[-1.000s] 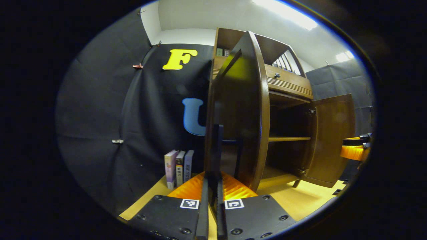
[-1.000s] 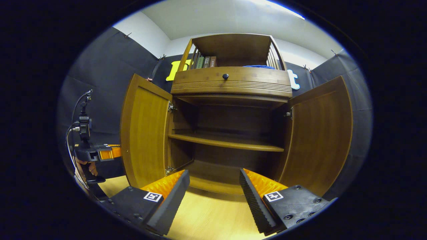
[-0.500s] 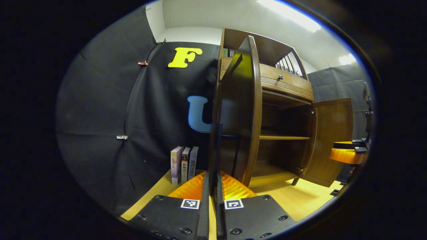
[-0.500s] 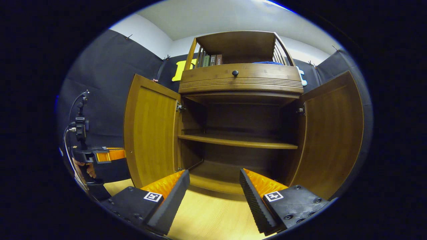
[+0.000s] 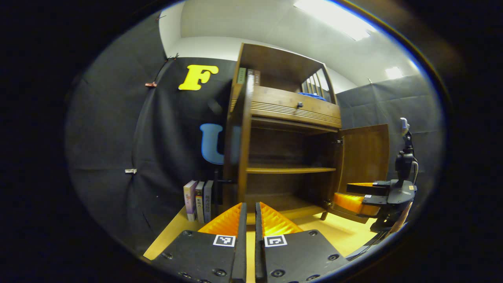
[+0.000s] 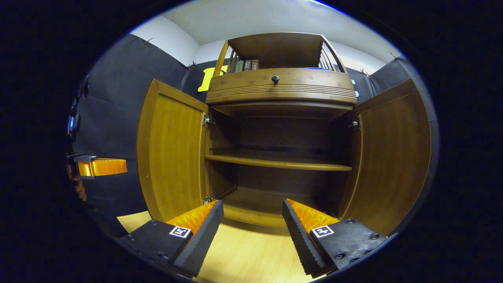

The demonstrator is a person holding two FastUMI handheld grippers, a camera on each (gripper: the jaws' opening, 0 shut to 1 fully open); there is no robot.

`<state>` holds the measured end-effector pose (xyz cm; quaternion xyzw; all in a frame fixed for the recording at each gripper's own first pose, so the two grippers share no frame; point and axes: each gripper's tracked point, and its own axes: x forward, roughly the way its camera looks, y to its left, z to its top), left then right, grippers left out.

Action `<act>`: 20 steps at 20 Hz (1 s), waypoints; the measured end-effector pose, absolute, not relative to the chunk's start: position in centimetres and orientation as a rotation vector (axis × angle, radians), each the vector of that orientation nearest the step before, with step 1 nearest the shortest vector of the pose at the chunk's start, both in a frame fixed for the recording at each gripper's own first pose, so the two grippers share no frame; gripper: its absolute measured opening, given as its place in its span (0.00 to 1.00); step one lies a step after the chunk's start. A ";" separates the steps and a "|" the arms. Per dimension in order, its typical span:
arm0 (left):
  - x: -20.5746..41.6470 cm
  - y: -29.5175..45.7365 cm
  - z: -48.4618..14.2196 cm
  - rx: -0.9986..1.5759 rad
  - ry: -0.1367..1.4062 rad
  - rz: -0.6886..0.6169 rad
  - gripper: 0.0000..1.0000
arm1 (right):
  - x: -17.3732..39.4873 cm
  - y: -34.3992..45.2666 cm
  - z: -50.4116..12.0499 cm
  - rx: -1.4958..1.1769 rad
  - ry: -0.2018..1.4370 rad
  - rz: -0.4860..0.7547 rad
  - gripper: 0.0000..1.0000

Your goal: Open the right door of the double-door shoe cabinet with the right hand, and open the left door with the left hand.

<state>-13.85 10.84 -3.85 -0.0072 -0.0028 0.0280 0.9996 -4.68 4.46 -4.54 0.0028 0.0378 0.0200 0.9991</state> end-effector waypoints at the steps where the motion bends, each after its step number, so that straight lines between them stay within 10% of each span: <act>1: -13.1 9.9 -4.1 -0.013 0.000 0.038 0.12 | -4.8 4.2 -4.2 0.001 0.067 0.029 0.94; 9: -6.8 6.9 -3.8 -0.024 -0.023 0.019 0.08 | -6.8 0.4 -1.6 -0.013 -0.005 -0.084 0.96; 16: -2.8 3.9 -3.8 0.001 -0.027 -0.006 0.77 | -7.3 -4.2 -1.2 -0.015 -0.019 -0.162 0.97; 20: -1.3 3.2 -3.9 -0.015 -0.029 0.021 0.97 | -7.6 -5.6 -1.0 -0.039 -0.021 -0.166 0.99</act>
